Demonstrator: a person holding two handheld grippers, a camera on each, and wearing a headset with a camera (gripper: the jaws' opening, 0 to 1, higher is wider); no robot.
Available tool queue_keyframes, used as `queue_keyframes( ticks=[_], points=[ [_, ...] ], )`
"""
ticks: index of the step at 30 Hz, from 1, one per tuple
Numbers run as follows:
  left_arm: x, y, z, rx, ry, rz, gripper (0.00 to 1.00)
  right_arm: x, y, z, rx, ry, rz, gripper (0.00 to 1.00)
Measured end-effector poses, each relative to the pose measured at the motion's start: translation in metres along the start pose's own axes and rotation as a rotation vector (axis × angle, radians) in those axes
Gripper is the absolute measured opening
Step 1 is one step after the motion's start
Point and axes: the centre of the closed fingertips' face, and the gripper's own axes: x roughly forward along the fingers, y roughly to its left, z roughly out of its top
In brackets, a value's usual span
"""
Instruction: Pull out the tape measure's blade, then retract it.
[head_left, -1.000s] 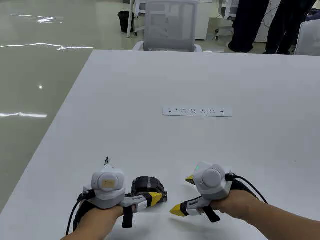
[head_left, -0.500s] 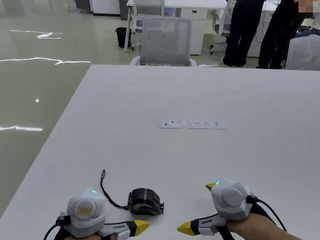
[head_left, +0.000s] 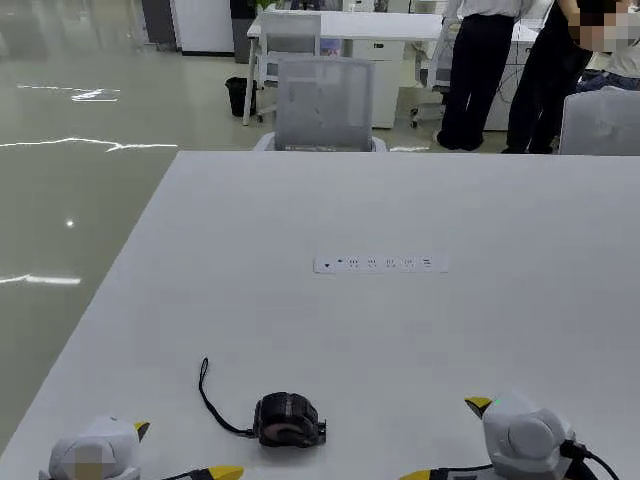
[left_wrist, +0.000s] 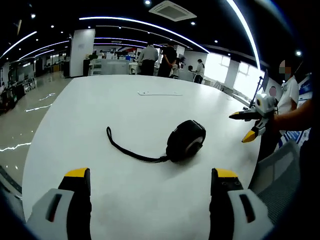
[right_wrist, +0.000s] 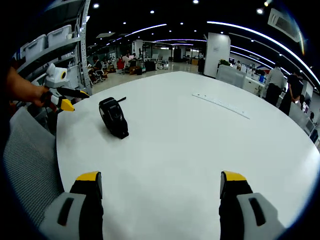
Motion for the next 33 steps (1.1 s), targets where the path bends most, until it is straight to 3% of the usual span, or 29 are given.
queue_keyframes(
  ticks=[3,5,12,17,23,26,28,33],
  points=[
    [-0.01,0.006,-0.002,0.007,-0.017,0.012,0.99,-0.01,0.003,-0.01,0.01,0.011,0.018,1.0],
    [-0.016,0.004,-0.001,-0.011,-0.042,-0.006,0.99,-0.02,0.001,-0.018,-0.005,0.019,0.011,1.0],
    [-0.032,0.008,-0.016,-0.014,-0.03,0.012,0.99,-0.05,-0.01,-0.03,0.059,-0.008,-0.048,1.0],
    [-0.045,0.014,-0.02,-0.022,-0.027,0.026,0.99,-0.062,-0.011,-0.045,0.062,0.022,-0.06,1.0],
    [-0.058,0.017,-0.02,-0.042,-0.003,0.021,0.99,-0.075,-0.012,-0.043,0.109,0.025,-0.063,1.0],
    [-0.062,0.018,-0.015,-0.029,-0.008,0.018,0.99,-0.075,-0.013,-0.039,0.115,0.02,-0.06,1.0],
    [-0.062,0.021,-0.012,0.013,-0.017,0.016,0.99,-0.075,-0.015,-0.036,0.113,0.015,-0.063,1.0],
    [-0.062,0.021,-0.006,0.025,-0.027,0.017,0.99,-0.075,-0.015,-0.028,0.095,-0.003,-0.064,1.0]
  ],
)
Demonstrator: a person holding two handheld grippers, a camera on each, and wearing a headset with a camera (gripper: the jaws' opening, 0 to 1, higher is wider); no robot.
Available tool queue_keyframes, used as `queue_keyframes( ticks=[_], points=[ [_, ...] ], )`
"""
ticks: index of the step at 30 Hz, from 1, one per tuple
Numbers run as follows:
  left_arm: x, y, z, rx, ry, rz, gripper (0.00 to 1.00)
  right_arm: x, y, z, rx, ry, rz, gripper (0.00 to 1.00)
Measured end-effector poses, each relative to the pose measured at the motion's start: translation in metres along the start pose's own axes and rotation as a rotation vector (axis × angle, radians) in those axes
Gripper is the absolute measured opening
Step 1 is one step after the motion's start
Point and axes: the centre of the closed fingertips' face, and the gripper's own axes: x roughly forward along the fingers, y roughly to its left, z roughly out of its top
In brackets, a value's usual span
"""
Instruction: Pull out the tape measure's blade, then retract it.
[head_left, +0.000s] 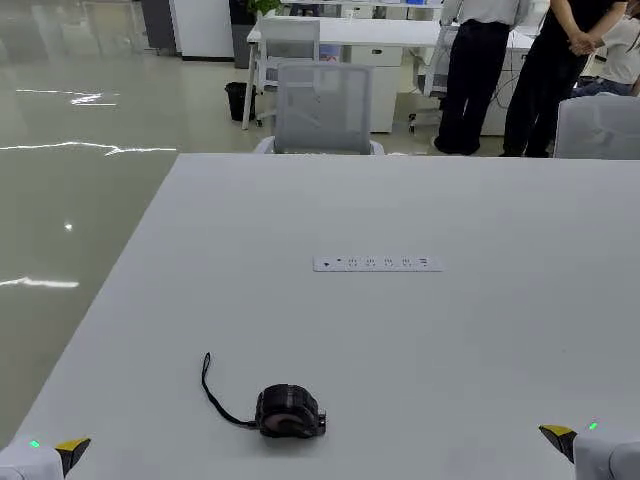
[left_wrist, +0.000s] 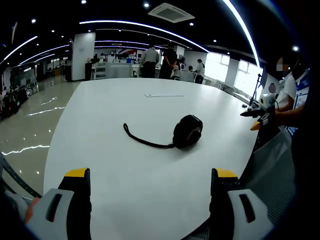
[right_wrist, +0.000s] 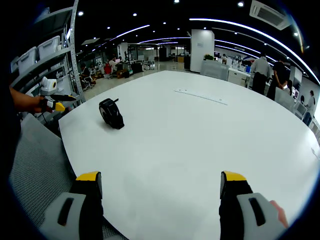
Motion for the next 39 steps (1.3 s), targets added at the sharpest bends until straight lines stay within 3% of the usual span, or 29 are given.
queue_keyframes(
  ticks=[4,9,11,18,20,27,29,33,35,36,39],
  points=[
    [0.001,0.002,0.003,-0.014,-0.006,0.009,0.99,-0.001,0.002,0.004,-0.043,-0.014,-0.001,1.0],
    [-0.001,0.003,0.005,-0.047,-0.016,0.011,0.99,-0.001,0.002,0.0,-0.018,-0.002,0.008,1.0],
    [-0.002,0.006,0.008,-0.028,-0.033,0.018,0.99,-0.002,0.001,0.0,-0.018,-0.003,0.004,1.0],
    [-0.001,0.008,0.01,-0.017,-0.028,0.019,0.99,-0.001,0.001,-0.002,-0.016,0.004,0.004,1.0],
    [0.001,0.006,0.007,-0.029,-0.008,0.012,0.99,0.0,0.002,-0.002,-0.012,0.007,0.01,1.0],
    [0.004,-0.002,0.012,-0.06,-0.019,-0.024,0.99,0.0,0.003,-0.004,-0.002,0.016,0.015,1.0],
    [0.004,-0.003,0.013,-0.044,-0.017,-0.02,0.99,-0.001,0.002,-0.004,-0.003,0.015,0.017,1.0],
    [0.002,-0.005,0.017,-0.042,-0.033,-0.025,0.99,-0.001,0.0,-0.001,-0.001,0.002,0.015,1.0],
    [0.0,-0.002,0.026,0.02,-0.087,-0.003,0.99,-0.001,0.0,-0.001,0.006,0.002,0.02,1.0],
    [-0.002,0.001,0.021,0.013,-0.061,0.019,0.99,-0.001,0.0,-0.002,0.002,0.006,0.016,1.0],
    [0.0,0.003,0.022,-0.041,-0.063,0.007,0.99,-0.002,0.0,0.0,-0.004,0.003,0.009,1.0]
  ],
)
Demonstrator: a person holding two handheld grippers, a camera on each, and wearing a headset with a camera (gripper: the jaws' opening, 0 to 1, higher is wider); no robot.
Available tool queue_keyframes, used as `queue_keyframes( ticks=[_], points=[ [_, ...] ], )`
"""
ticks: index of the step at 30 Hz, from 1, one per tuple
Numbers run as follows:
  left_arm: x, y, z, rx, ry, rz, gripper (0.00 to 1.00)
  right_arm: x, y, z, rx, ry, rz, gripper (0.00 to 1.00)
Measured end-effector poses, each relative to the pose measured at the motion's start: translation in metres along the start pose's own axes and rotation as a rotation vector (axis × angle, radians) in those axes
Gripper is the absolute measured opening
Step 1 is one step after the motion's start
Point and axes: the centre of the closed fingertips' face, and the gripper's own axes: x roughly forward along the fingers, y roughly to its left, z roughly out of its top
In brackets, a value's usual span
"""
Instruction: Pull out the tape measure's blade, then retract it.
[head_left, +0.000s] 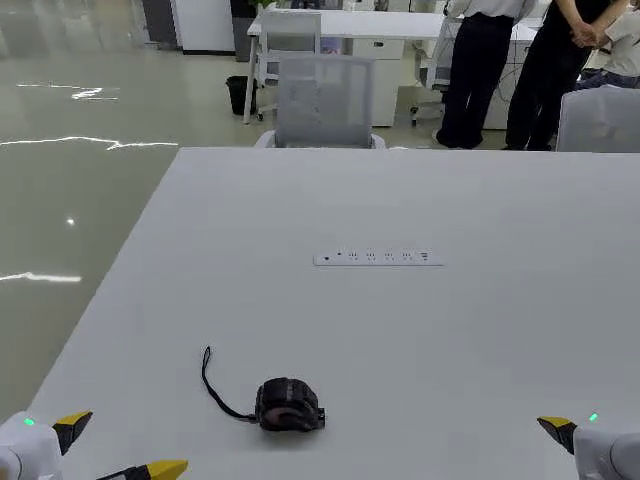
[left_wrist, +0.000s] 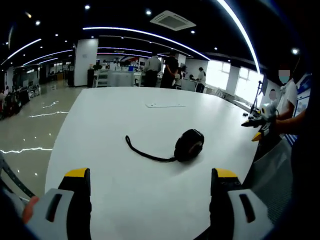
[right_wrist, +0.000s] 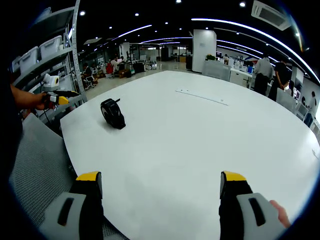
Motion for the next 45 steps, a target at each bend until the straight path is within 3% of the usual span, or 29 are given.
queue_keyframes(
  ticks=[7,13,17,21,23,25,45],
  points=[
    [0.002,-0.001,0.0,-0.019,0.006,-0.005,0.99,0.0,0.001,-0.001,0.002,-0.003,0.004,1.0],
    [0.005,0.001,0.001,-0.008,-0.004,-0.004,0.99,0.001,0.006,-0.009,-0.007,0.041,0.019,1.0],
    [0.005,0.003,0.001,-0.007,-0.001,-0.004,0.99,0.0,0.008,-0.011,-0.017,0.061,0.024,0.94],
    [0.006,0.003,0.0,-0.011,0.004,-0.007,0.99,0.0,0.009,-0.01,-0.004,0.056,0.031,0.97],
    [0.006,0.004,0.0,-0.002,0.005,-0.006,0.99,0.001,0.004,-0.009,-0.037,0.039,0.003,1.0],
    [0.006,0.004,0.001,0.001,0.001,-0.005,0.99,0.0,0.004,-0.008,-0.01,0.035,0.013,1.0],
    [0.006,-0.001,-0.004,0.004,0.02,-0.021,0.99,-0.002,0.0,0.0,-0.029,-0.009,0.009,1.0]
  ],
)
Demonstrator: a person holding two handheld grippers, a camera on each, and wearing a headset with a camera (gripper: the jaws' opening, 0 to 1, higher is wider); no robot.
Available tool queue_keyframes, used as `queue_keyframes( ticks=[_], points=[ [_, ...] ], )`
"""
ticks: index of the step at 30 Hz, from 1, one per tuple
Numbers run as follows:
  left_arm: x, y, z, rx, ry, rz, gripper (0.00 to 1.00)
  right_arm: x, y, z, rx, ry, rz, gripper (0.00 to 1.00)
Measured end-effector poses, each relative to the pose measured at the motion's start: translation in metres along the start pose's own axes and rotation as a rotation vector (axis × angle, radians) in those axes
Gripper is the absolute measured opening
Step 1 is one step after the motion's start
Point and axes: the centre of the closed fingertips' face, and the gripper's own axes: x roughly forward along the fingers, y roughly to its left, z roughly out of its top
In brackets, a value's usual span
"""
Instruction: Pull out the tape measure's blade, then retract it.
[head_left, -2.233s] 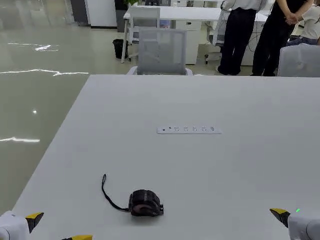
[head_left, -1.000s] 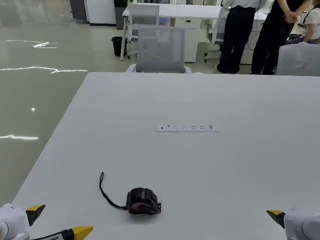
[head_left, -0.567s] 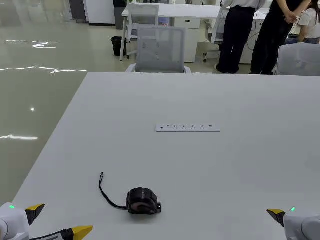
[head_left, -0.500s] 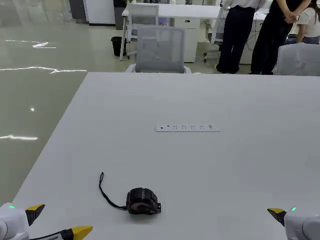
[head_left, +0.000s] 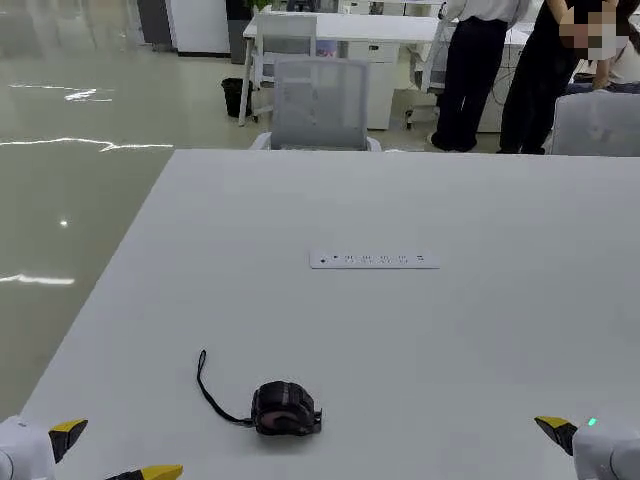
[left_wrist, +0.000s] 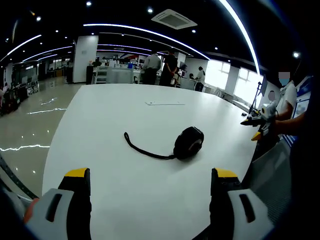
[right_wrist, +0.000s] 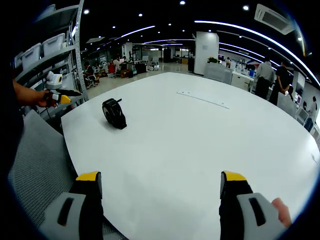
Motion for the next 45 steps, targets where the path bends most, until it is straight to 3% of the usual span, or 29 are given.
queue_keyframes(
  ticks=[24,45],
  points=[
    [-0.002,-0.012,-0.001,0.023,0.022,-0.023,0.99,-0.001,-0.001,0.003,0.003,-0.007,-0.003,1.0],
    [-0.002,-0.008,-0.002,0.033,0.025,-0.021,0.99,0.0,-0.001,0.002,0.012,-0.011,0.002,1.0]
  ],
)
